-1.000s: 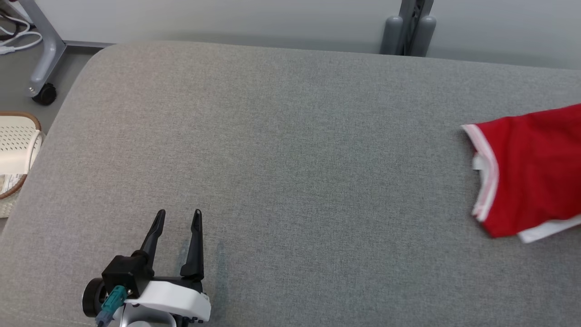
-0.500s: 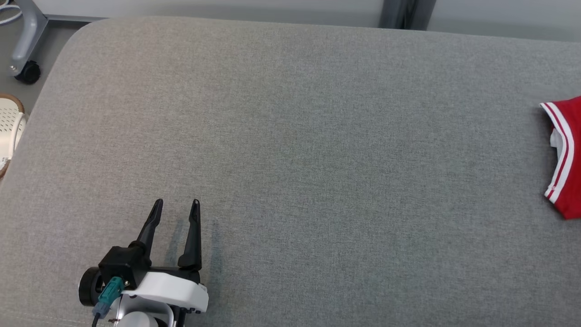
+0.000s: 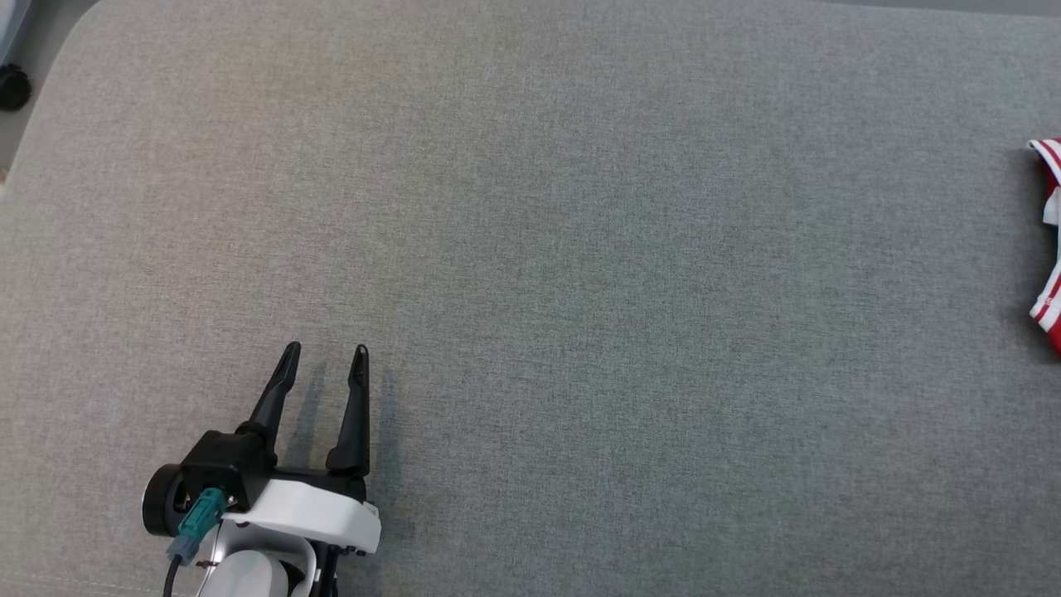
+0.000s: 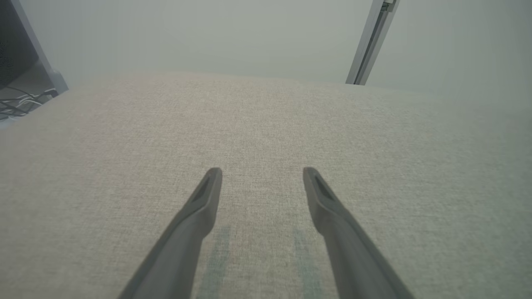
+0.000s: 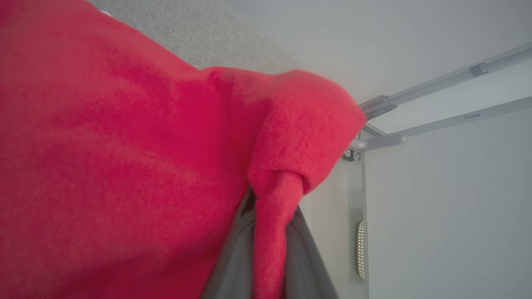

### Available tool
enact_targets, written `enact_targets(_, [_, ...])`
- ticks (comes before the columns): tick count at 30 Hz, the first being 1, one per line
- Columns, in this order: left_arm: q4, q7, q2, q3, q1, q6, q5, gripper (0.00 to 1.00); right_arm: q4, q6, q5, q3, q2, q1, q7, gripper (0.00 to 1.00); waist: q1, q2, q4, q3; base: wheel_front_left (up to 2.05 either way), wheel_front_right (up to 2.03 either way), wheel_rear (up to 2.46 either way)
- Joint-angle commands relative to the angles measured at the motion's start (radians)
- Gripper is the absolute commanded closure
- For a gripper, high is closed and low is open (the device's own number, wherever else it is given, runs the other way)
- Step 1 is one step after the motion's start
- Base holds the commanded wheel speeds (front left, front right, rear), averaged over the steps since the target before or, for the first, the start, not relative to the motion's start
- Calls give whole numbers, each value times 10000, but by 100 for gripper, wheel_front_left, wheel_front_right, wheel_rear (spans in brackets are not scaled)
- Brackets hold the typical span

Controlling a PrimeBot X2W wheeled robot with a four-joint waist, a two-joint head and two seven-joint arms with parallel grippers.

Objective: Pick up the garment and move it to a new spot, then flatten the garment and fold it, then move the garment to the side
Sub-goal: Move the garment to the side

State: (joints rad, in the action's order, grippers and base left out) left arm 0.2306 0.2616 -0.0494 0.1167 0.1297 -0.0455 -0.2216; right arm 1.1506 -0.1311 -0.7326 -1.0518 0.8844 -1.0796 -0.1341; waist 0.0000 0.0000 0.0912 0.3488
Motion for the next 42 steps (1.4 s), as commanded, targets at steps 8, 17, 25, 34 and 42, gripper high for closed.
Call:
enact_targets(8, [29, 45, -38, -14, 267, -72, 90, 0, 605, 5, 58, 66, -540, 189, 392, 0, 0, 0, -62, 62, 0, 0, 0])
enact_targets(17, [171, 45, -40, 9, 2, -57, -7, 0, 1061, 5, 505, -1, -779, -255, 1029, 0, 0, 0, -43, -583, 0, 0, 0])
enact_targets(25, [-45, 45, -40, -245, -304, 97, -150, 0, 587, 5, -224, 688, -1601, -143, 2402, 0, 0, 0, -88, -1495, 0, 0, 0])
enact_targets(34, [-561, 45, -40, -875, -573, 188, -264, 0, -2115, 5, -1617, 1795, -2368, 1331, 3965, 0, 0, 0, -296, -2572, 0, 0, 0])
enact_targets(42, [-795, 45, -40, -937, -933, 297, -461, 0, -5999, 5, -100, 6229, -3635, 4586, 3988, 0, 0, 0, -504, -3314, 0, 0, 0])
